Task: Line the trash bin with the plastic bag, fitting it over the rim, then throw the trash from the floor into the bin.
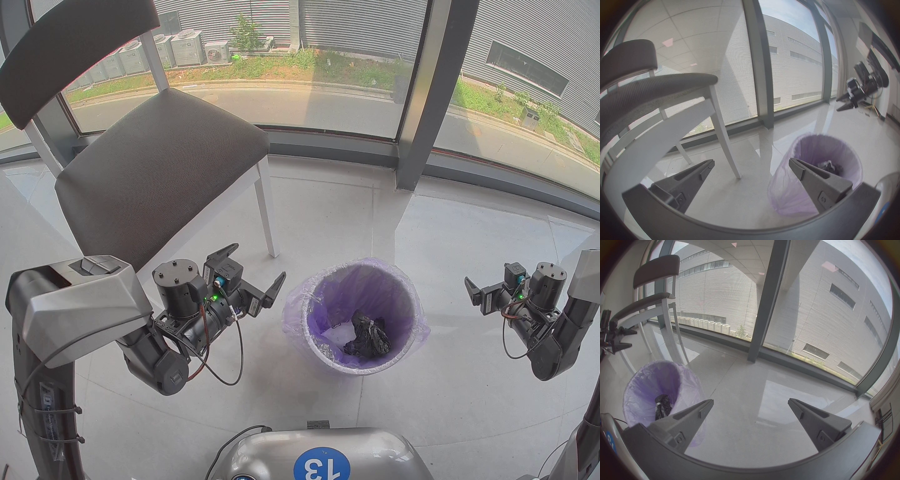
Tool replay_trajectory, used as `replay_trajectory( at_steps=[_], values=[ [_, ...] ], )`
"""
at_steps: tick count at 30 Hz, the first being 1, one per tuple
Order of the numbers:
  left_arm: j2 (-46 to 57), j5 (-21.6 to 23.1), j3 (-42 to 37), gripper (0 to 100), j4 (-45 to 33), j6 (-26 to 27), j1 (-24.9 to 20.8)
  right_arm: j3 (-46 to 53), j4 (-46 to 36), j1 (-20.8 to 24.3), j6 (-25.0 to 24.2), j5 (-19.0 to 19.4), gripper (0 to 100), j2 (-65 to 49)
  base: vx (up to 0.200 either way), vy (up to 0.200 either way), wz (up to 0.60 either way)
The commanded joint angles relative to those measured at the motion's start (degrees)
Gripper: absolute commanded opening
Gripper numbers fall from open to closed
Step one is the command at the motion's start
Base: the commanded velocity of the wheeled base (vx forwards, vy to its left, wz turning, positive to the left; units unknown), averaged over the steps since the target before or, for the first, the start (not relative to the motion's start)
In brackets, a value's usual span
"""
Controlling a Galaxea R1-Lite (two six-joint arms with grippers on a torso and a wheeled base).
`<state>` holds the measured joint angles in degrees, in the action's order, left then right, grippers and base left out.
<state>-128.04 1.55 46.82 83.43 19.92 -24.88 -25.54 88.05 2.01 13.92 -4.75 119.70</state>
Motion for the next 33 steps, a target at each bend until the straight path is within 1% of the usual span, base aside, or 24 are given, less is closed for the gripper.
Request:
replay_trajectory(
  at_steps=[1, 2, 6, 8, 9, 11, 12, 13, 14, 15, 18, 19, 23, 29, 31, 33],
  values=[
    [5.08, -1.99, -0.24, 100, -0.29, -2.34, -0.87, -0.3, 0.19, 0.01, 0.32, -1.05, 100, -3.77, 0.0, 0.0, 0.0],
    [7.45, -3.13, -0.42, 100, -0.64, -4.01, -0.7, -0.92, 0.28, 0.01, 0.14, -1.05, 100, -4.56, 0.0, 0.0, 0.0],
    [9.47, -3.75, -0.59, 100, -0.64, -6.03, -0.08, -3.46, 1.42, -0.25, -0.3, -1.13, 100, -4.47, 0.0, 0.0, 0.0],
    [10.79, -4.98, -0.68, 100, -0.64, -8.41, -0.26, -6.98, 1.95, -0.34, -1.88, -1.13, 100, -4.04, 0.0, 0.0, 0.0],
    [11.14, -5.59, -0.86, 100, -0.55, -8.93, -0.43, -7.77, 1.95, -0.25, -2.85, -1.22, 100, -4.04, 0.0, 0.0, 0.0],
    [12.46, -7.35, -1.65, 100, -0.38, -9.81, -0.7, -9.27, 1.95, 0.1, -6.71, -1.49, 100, -4.12, 0.0, 0.0, 0.0],
    [12.46, -7.35, -1.65, 100, -0.38, -9.81, -0.7, -9.27, 1.95, 0.1, -6.71, -1.49, 100, -4.12, 0.0, 0.0, 0.0],
    [13.78, -7.61, -2.35, 100, -0.02, -10.08, -0.7, -9.79, 1.95, 0.27, -9.62, -2.54, 100, -4.47, 0.0, 0.0, 0.0],
    [13.96, -7.61, -2.44, 100, -0.02, -10.16, -0.7, -9.79, 1.95, 0.36, -9.88, -2.63, 100, -4.56, 0.0, 0.0, 0.0],
    [16.68, -7.61, -3.67, 100, -0.02, -10.52, -0.61, -9.79, 1.95, 0.36, -12.87, -3.68, 100, -4.91, 0.0, 0.0, 0.0],
    [17.82, -7.61, -3.93, 100, -0.11, -10.95, -0.52, -9.62, 1.95, 0.1, -13.92, -4.03, 100, -5.53, 0.0, 0.0, 0.0],
    [21.07, -7.61, -4.9, 100, -0.46, -12.1, -0.34, -8.47, 1.95, -0.43, -15.5, -4.03, 100, -7.99, 0.0, 0.0, 0.0],
    [25.65, -7.35, -7.54, 100, -0.55, -13.15, -0.08, -6.72, 1.95, -1.22, -16.03, -4.03, 100, -12.03, 0.0, 0.0, 0.0],
    [30.13, -7.44, -10.35, 100, -0.64, -13.06, 0.1, -5.31, 1.95, -1.92, -15.94, -3.95, 100, -16.34, 0.0, 0.0, 0.0],
    [33.29, -7.35, -11.49, 100, -0.99, -12.45, 0.97, -4.17, 1.95, -3.42, -15.94, -3.51, 100, -18.63, 0.0, 0.0, 0.0],
    [33.82, -7.35, -11.58, 100, -1.25, -12.36, 1.33, -3.9, 1.95, -3.59, -15.94, -3.42, 100, -18.98, 0.0, 0.0, 0.0]
  ],
)
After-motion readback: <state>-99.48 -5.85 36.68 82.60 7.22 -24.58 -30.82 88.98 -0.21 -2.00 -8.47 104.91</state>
